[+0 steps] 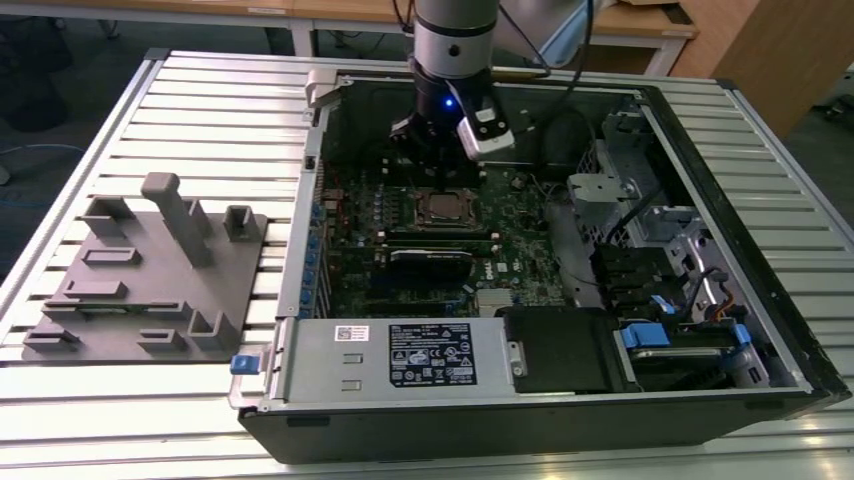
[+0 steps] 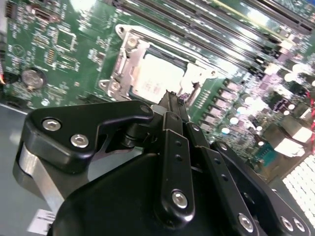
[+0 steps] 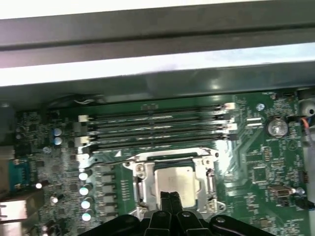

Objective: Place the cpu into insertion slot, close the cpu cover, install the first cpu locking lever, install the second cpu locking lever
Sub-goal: 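Install the first cpu locking lever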

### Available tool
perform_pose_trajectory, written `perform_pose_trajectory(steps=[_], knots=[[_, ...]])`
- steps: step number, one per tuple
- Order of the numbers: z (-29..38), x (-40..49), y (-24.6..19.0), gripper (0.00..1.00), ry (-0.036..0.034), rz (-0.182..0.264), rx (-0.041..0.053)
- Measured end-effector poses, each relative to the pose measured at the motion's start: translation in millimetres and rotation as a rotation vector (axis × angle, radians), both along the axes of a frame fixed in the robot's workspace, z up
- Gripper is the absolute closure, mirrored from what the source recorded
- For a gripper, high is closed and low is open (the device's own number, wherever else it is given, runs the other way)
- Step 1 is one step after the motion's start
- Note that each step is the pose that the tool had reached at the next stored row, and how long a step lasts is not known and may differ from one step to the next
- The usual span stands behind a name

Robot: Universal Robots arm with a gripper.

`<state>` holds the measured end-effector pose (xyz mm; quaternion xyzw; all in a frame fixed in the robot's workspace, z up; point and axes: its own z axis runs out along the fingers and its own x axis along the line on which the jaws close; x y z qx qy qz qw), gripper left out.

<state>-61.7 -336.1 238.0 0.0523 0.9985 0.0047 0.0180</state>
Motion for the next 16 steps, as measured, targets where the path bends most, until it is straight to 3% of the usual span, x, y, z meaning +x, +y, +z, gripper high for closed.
perform_pose_trajectory(steps=[10, 16], knots=[[-0.2, -21.8, 0.0, 0.90, -0.0001, 0.000, 0.0001], [-0.1, -23.7, 0.0, 0.90, 0.0000, 0.000, 0.0000]])
